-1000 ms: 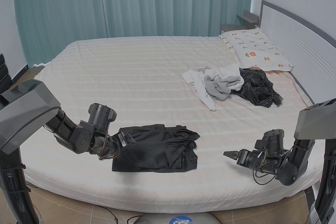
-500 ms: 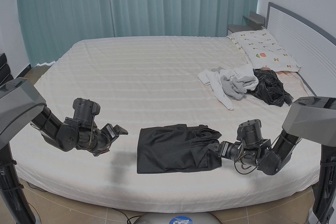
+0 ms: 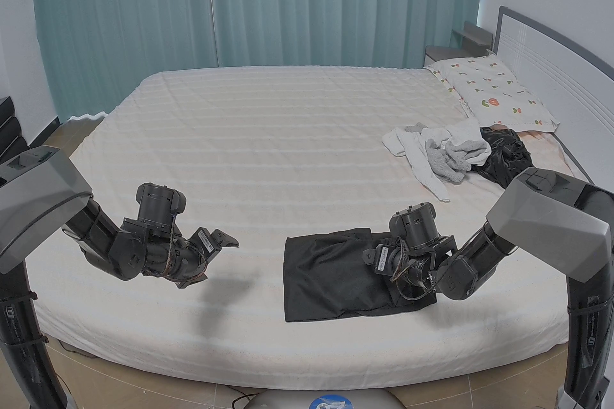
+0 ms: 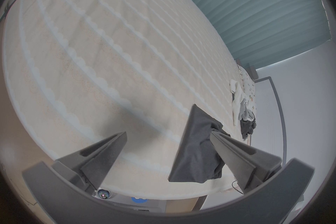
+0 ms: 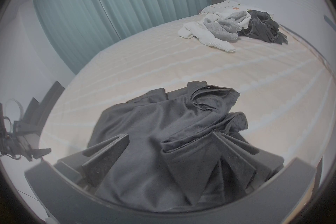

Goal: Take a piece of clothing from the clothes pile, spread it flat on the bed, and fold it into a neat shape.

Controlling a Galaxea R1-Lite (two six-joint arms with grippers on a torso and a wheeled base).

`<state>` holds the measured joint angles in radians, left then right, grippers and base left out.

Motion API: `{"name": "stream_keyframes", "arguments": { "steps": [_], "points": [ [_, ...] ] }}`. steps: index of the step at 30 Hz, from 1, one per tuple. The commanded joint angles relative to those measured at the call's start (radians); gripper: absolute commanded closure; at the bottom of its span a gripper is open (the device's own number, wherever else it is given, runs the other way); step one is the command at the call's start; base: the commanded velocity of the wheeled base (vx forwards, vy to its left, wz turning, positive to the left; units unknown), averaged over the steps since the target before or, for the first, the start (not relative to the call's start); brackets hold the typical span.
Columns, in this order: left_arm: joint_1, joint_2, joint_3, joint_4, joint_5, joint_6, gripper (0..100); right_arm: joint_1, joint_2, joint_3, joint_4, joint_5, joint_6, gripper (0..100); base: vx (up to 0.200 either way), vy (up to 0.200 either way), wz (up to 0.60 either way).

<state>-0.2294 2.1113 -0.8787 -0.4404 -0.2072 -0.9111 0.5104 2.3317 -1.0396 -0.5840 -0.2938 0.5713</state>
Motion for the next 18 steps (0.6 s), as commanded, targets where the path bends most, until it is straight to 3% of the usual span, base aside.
{"name": "stream_keyframes", "arguments": {
  "steps": [1, 2, 5, 14, 17, 18],
  "points": [
    [-0.002, 0.015, 0.004, -0.001, -0.001, 0.0, 0, 0.002, 0.028, -0.013, 0.02, -0.036, -0.034, 0, 0.0, 0.0, 0.0],
    [-0.002, 0.015, 0.006, -0.001, 0.0, 0.001, 0, 0.0, 0.028, -0.007, 0.02, -0.051, -0.042, 100, 0.0, 0.0, 0.0],
    [-0.002, 0.015, 0.007, 0.0, 0.0, 0.001, 0, -0.007, 0.024, -0.002, 0.02, -0.076, -0.047, 100, 0.0, 0.0, 0.0],
    [-0.002, 0.018, 0.015, 0.0, 0.005, 0.003, 0, -0.039, -0.083, 0.11, 0.007, -0.053, -0.022, 100, 0.0, 0.0, 0.0],
    [-0.002, 0.021, 0.017, 0.0, 0.005, 0.003, 0, -0.061, -0.107, 0.147, 0.006, -0.019, -0.022, 100, 0.0, 0.0, 0.0],
    [-0.002, 0.021, 0.017, 0.0, 0.006, 0.003, 0, -0.084, -0.144, 0.216, -0.003, 0.059, -0.022, 100, 0.0, 0.0, 0.0]
  ]
}}
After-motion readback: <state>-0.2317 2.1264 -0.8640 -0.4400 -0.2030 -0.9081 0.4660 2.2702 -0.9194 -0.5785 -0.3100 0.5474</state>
